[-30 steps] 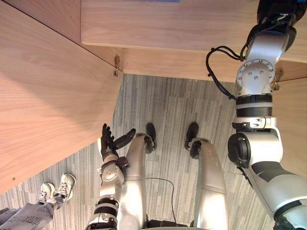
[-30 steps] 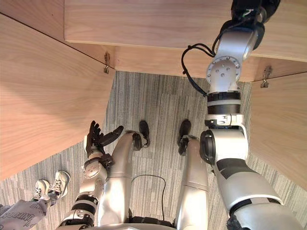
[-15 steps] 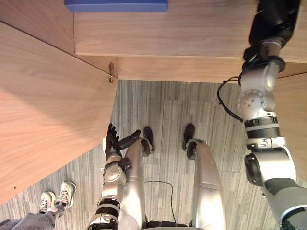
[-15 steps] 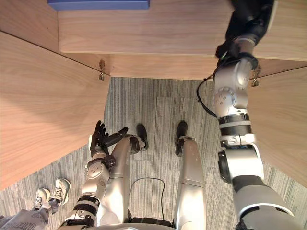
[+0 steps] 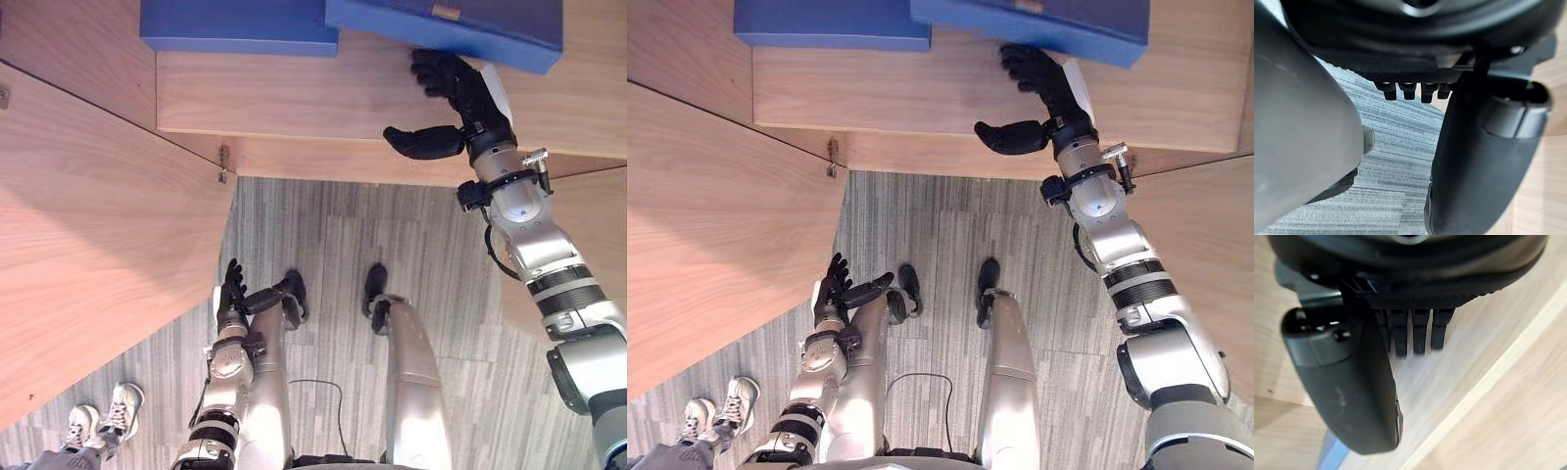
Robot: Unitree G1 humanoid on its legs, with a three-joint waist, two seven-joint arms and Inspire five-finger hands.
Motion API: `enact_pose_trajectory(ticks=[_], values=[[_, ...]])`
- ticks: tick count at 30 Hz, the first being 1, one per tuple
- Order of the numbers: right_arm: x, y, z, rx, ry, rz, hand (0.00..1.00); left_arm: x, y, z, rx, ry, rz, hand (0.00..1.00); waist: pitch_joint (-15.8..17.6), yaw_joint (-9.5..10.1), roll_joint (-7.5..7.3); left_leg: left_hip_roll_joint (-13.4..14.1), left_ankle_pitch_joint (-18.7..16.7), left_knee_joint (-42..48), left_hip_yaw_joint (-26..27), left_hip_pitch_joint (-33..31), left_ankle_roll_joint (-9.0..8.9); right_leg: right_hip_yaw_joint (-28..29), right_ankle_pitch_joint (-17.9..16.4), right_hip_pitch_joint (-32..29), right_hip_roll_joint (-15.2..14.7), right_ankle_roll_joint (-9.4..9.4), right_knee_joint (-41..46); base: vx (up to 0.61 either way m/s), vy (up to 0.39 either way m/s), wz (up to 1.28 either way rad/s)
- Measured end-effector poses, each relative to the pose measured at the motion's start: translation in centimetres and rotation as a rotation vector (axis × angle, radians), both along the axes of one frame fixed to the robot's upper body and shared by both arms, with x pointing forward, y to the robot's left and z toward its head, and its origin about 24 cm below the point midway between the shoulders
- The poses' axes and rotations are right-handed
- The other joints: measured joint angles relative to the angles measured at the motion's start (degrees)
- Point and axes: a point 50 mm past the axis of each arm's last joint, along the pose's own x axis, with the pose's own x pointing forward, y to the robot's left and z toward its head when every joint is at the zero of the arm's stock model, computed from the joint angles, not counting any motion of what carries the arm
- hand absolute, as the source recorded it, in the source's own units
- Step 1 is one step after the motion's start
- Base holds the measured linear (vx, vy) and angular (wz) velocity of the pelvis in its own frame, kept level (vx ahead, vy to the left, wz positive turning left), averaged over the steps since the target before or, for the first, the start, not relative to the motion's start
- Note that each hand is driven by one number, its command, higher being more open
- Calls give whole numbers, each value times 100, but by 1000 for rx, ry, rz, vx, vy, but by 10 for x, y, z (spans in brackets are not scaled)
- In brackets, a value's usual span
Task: Walk over to the cabinet, pick up the folder, carry it to the office cabinet, place the folder inside the office cabinet, then close the office cabinet door
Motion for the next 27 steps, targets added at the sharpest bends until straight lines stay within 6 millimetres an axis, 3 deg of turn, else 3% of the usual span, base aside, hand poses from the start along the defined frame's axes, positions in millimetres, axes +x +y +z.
enact_pose_trajectory(ticks=[5,10,15,20,27], values=[[4,11,-14,109,93,81,0,-1,-2,-2,-2,10,-22,100,-1,19,-1,-1,2,-96,27,84,-3,-20,1,92,-3,2,-84,0,0,0],[9,40,-23,262,102,129,0,-1,-2,-3,-7,14,-16,100,-1,15,-1,0,4,-151,65,112,-8,-18,5,92,-3,3,-128,-7,-13,-1],[16,57,-8,378,37,68,0,-2,0,-4,-31,13,19,100,-2,17,0,1,5,-156,92,111,-6,-11,53,92,-2,12,-173,-43,-12,-3],[28,46,24,493,-58,-101,0,-1,-1,-3,-39,12,60,100,-6,63,9,-3,26,-166,122,85,28,-2,139,90,-3,17,-262,-62,1,-3],[34,25,48,692,-86,-191,0,2,-5,0,-67,1,96,100,-15,67,25,-90,133,-291,75,41,7,-59,166,72,-68,11,-318,-44,-20,7]])
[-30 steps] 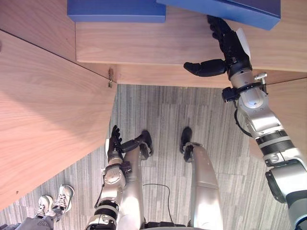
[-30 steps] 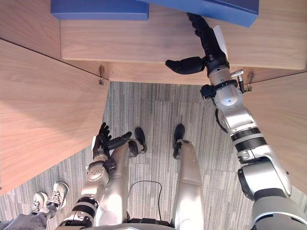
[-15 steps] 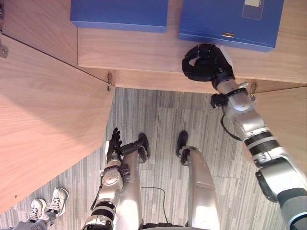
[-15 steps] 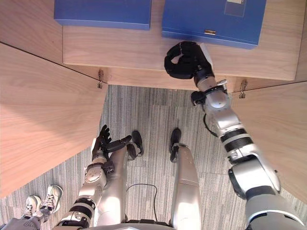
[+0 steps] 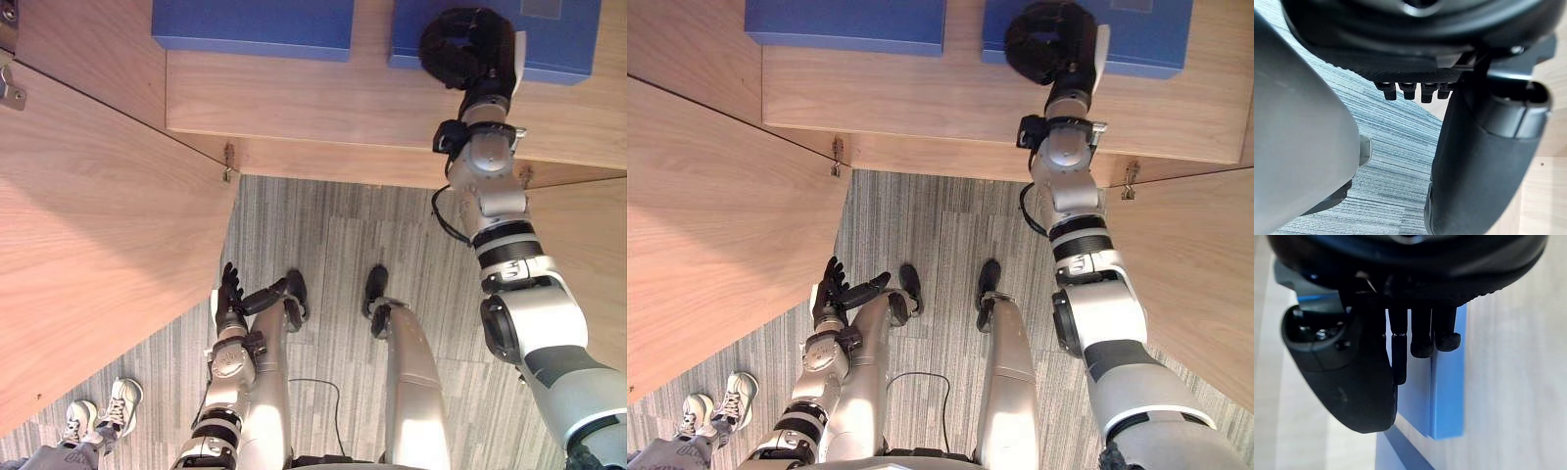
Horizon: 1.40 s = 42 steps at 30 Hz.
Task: Walk over to the cabinet, pick up the folder, carry it to the office cabinet, place the folder inside the office cabinet, then close the office cabinet door
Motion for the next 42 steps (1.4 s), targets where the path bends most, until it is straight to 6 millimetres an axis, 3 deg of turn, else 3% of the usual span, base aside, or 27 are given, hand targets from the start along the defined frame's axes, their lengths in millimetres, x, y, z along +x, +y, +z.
enact_pose_trajectory(ticks=[8,14,18,19,20,21,23,24,26,27,30,32,34,38,42], values=[[-8,-10,-2,86,-38,9,0,0,-6,0,-25,-5,0,100,-4,-27,9,9,4,66,-40,70,0,-35,9,129,2,1,-15,-53,-18,2],[-28,-13,-22,-48,-84,-41,0,-1,-8,-2,-31,11,-4,100,-7,-25,13,56,7,-7,42,223,5,15,88,262,58,-3,-160,-53,-15,-7],[-55,-6,-73,-51,-45,-23,0,-6,-12,-8,-45,47,-9,100,-7,-54,13,75,13,-260,109,657,6,22,141,684,114,2,-448,-3,-18,-8],[-64,2,-98,-44,8,2,0,-10,-13,-12,-51,64,-9,100,-7,-93,13,76,23,-410,135,935,-11,26,174,969,145,10,-612,65,0,-7],[-68,6,-111,-43,39,15,0,-12,-14,-14,-48,74,-14,100,-7,-115,13,72,34,-496,147,1084,-23,23,192,1126,155,15,-711,91,6,-9],[-82,14,-145,-36,122,48,100,-18,-14,-18,-28,98,-29,100,-23,-168,14,66,48,-707,180,1492,-43,21,222,1530,189,31,-951,114,8,-6],[-99,22,-182,-19,230,93,100,-25,-13,-25,-11,129,-36,100,-101,-193,9,58,68,-953,220,1903,-77,25,260,1942,231,46,-1230,109,1,-9],[-120,28,-218,-21,350,126,100,-36,-11,-34,7,176,-50,100,-324,-191,9,46,101,-1234,270,2243,-119,38,330,2287,277,51,-1563,151,-12,-12],[-143,31,-253,-50,477,146,100,-48,-8,-46,24,239,-66,100,-499,-235,4,-6,181,-1588,311,2701,-173,55,432,2754,314,78,-1957,182,-14,-8],[-162,31,-287,-72,619,153,100,-63,-3,-60,41,319,-80,100,-747,-353,8,-68,265,-1928,344,3075,-195,63,544,3141,339,99,-2359,127,-8,-5],[-188,20,-335,-95,851,127,100,-82,6,-74,66,414,-99,100,-969,-486,-10,-195,452,-2571,519,3713,-222,197,802,3724,357,162,-3021,152,17,-22],[-216,2,-369,-34,1034,47,100,-93,15,-80,95,462,-104,100,-1068,-526,-16,-299,582,-3062,747,4236,-220,379,1007,4142,366,203,-3497,83,27,-42],[-235,-11,-383,19,1127,-23,100,-99,22,-82,122,481,-112,100,-1095,-582,-18,-373,658,-3373,904,4617,-228,547,1123,4410,366,234,-3739,46,25,-42],[-280,-37,-402,208,1235,-202,100,-119,32,-93,152,575,-130,100,-1511,-732,-22,-461,697,-3748,1212,5083,-222,905,1336,4736,403,273,-4177,29,26,-44],[-303,-56,-405,404,1209,-364,100,-133,36,-98,151,624,-123,100,-1678,-857,-79,-527,702,-3978,1574,5452,-212,1304,1450,4865,462,282,-4318,-30,17,-50]])
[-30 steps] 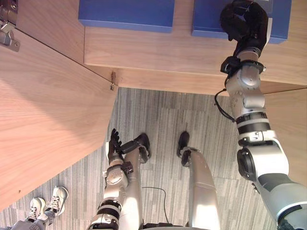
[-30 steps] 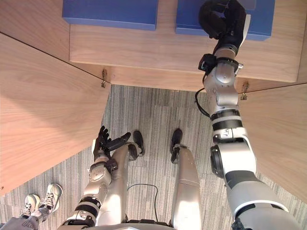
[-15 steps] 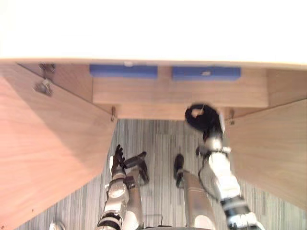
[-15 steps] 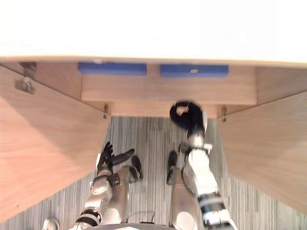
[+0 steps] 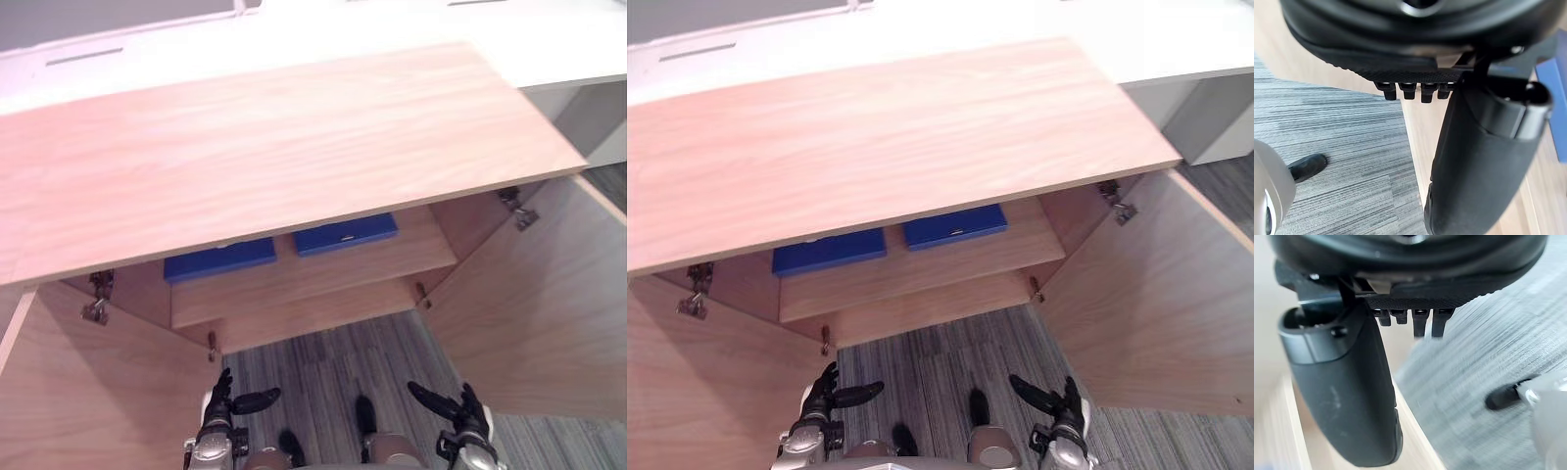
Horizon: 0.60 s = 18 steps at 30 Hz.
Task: Walk over to the cabinet, pick up the folder, carry it to the office cabinet, place the folder inside the office cabinet, then close the office cabinet door
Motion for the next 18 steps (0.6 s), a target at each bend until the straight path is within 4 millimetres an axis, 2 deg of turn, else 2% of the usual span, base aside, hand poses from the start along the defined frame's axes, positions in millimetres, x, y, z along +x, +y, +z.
enact_pose_trajectory(ticks=[3,6,10,12,14,15,18], values=[[-4,-13,3,17,-41,-132,100,-10,4,-3,3,29,20,100,-22,-29,-43,-22,-25,-80,462,149,-32,462,101,-122,74,12,-18,-84,15,-79],[3,-29,16,6,-143,-268,100,-24,7,-6,2,59,53,100,-21,-100,-70,-27,-96,-79,972,223,-81,921,188,-281,161,-34,-105,-67,4,-92],[21,-60,46,-85,-290,-366,100,-37,7,-9,-6,89,55,100,-23,-134,-65,7,-165,-64,1437,327,-154,836,265,-397,174,-199,-173,-15,-21,-69],[36,-77,61,-133,-346,-375,100,-36,7,-9,-13,86,44,100,-22,-180,-55,7,-171,-62,1438,337,-164,697,274,-428,171,-208,-177,22,-44,-21],[68,-96,89,-194,-445,-333,100,-35,6,-9,-15,85,26,100,7,-214,-8,23,-183,-62,1423,337,-182,479,290,-489,164,-230,-185,23,-55,-24],[78,-100,98,-212,-476,-319,100,-35,5,-9,-19,82,18,100,27,-215,23,29,-189,-63,1406,335,-187,430,294,-505,161,-234,-188,28,-70,-27],[128,-124,159,-369,-612,-166,100,-28,-4,-8,-27,69,-53,100,195,-255,317,52,-236,-81,1196,285,-225,266,412,-526,160,-153,-320,38,-52,-13]])
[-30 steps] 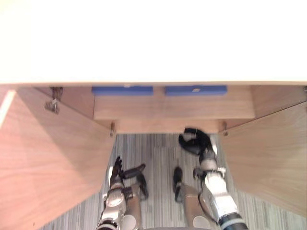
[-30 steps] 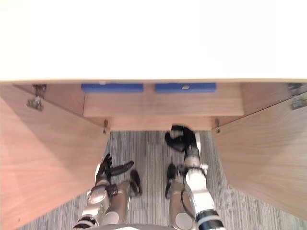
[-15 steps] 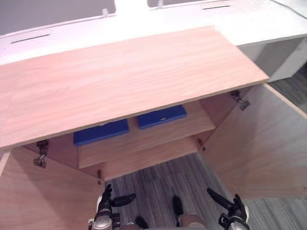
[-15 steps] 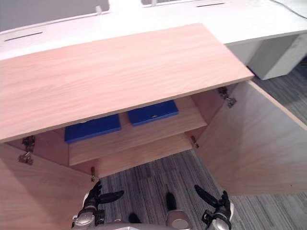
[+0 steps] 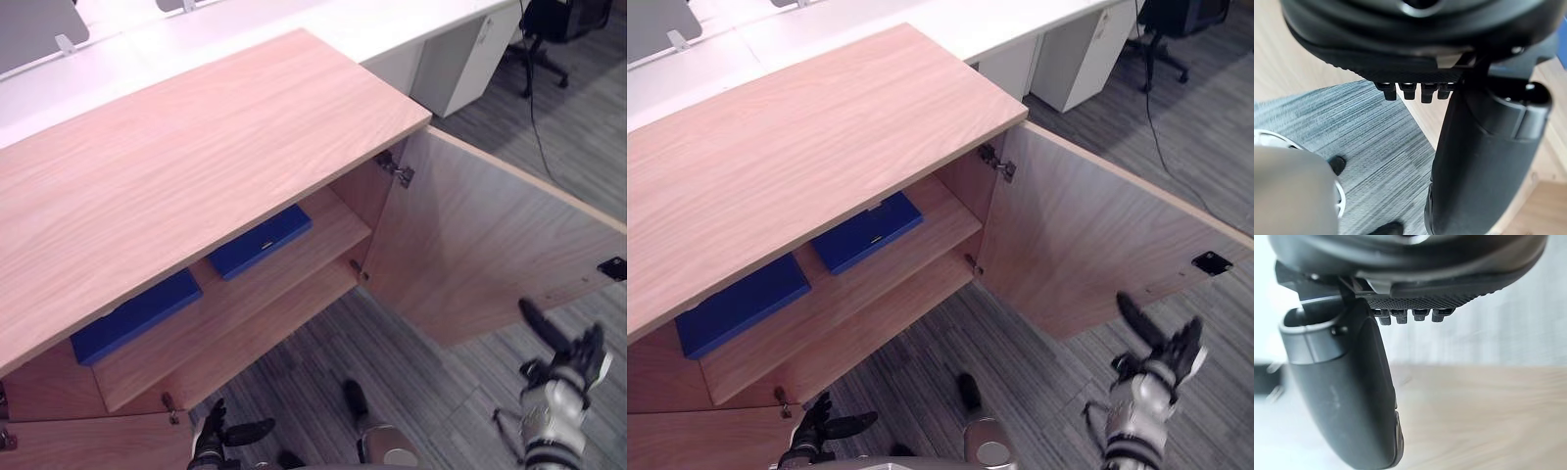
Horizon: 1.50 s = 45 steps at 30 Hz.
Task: Walk over to the cabinet, pick up the folder, carry it to the office cabinet, place the folder inside the office cabinet, then close the office cabinet door
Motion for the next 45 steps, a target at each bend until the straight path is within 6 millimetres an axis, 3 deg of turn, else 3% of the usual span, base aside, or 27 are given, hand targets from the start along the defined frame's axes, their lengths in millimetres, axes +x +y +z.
enact_pose_trajectory(ticks=[3,7,13,15,18,21,24,27,29,32,34,36,38,41,45], values=[[16,-13,20,-74,23,3,100,4,-3,1,-2,-13,-28,100,86,-6,171,43,-21,-38,-32,-63,-34,-16,107,-47,30,61,-42,69,-31,-14],[21,-26,35,-175,92,38,100,20,-16,5,-20,-64,-98,100,177,-75,353,46,-18,-108,-185,-167,-34,-73,116,-165,29,74,-18,31,-21,-2],[21,-23,37,-210,103,76,100,29,-25,10,-38,-113,-150,100,182,-177,361,-47,-15,-55,-357,-295,-27,-122,171,-241,-83,115,-15,-73,-14,8],[9,-19,35,-245,106,105,100,28,-26,9,-37,-107,-150,100,186,-165,355,-52,-15,-6,-391,-363,-27,-136,203,-274,-106,107,-45,-80,-32,4],[-11,6,22,-253,83,181,100,22,-24,6,-23,-76,-162,100,220,-234,302,-26,-13,2,-408,-335,-24,-138,204,-253,-73,102,-49,-59,-60,-4],[-32,44,2,-226,74,263,100,21,-24,6,-11,-65,-181,100,247,-391,236,21,-12,14,-404,-251,-23,-137,205,-169,-24,100,-48,-39,-62,-6],[-59,87,-22,-176,118,373,100,20,-21,5,7,-58,-195,100,207,-491,70,64,-13,40,-384,-142,-24,-114,194,-69,21,109,-48,-43,-46,-9],[-90,137,-48,-129,225,566,100,18,-10,3,42,-28,-204,100,169,-503,-360,120,-25,147,-335,-111,-44,-110,204,-26,40,89,-42,-87,-64,-10],[-98,161,-57,-113,268,699,100,15,-7,1,53,0,-216,100,143,-498,-492,153,-50,242,-333,-102,-60,-114,208,-8,44,84,2,-80,-51,-3],[-103,199,-66,-121,303,917,100,11,-6,-2,55,30,-219,100,134,-476,-508,154,-63,312,-327,-90,-48,-97,230,-5,34,55,67,-61,-27,-1],[-104,227,-68,-176,310,1121,100,13,-5,-1,67,31,-227,100,134,-373,-510,161,-63,348,-328,-69,-47,-93,232,6,34,52,117,-65,-28,0],[-98,257,-65,-254,279,1333,100,20,-5,0,75,17,-240,100,133,-119,-516,181,-60,397,-392,-36,-42,-148,212,78,25,52,137,-71,-48,13],[-89,276,-58,-323,225,1458,100,21,-6,1,79,9,-239,100,131,-47,-523,178,-45,408,-553,-52,-22,-297,181,146,-19,27,143,-47,-40,35],[-67,296,-46,-402,134,1524,100,25,-7,3,89,-7,-231,100,117,91,-547,140,11,378,-902,-122,11,-632,86,234,-125,-14,160,-43,-22,61],[-21,294,-31,-544,78,1473,100,29,-7,5,93,-28,-225,100,84,282,-601,36,158,243,-1361,-273,95,-1067,62,243,-288,20,227,-20,1,65]])
